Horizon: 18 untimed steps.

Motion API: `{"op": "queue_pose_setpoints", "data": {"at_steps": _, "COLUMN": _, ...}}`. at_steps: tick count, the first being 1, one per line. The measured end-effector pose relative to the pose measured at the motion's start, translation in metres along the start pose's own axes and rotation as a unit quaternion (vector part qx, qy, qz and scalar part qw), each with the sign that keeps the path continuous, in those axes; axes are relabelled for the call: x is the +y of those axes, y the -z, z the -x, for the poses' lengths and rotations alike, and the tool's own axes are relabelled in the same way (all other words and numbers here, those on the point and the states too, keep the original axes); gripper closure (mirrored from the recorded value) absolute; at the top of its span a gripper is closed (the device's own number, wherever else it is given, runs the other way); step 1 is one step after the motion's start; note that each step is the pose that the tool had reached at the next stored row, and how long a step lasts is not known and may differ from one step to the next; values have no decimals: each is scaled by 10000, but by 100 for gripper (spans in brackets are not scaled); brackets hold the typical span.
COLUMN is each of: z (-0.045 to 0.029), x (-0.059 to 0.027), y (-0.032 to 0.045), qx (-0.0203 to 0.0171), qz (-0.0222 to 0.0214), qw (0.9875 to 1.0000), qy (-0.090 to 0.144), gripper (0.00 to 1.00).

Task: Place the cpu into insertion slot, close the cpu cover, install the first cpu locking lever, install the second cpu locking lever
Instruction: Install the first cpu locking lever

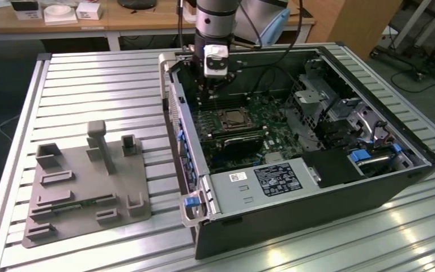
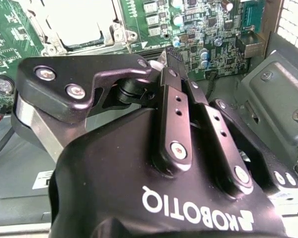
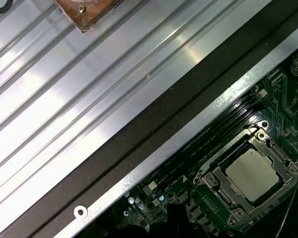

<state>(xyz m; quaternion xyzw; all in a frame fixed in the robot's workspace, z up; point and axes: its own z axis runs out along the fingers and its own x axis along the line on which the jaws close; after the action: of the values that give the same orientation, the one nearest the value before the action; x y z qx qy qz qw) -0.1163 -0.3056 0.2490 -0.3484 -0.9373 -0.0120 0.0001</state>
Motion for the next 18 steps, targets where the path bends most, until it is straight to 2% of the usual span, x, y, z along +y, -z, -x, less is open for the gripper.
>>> {"op": "queue_pose_setpoints", "data": {"at_steps": 18, "z": 69, "x": 72, "y": -1, "qx": 4, "qz": -2, "qw": 9998, "qy": 187, "gripper": 89}}
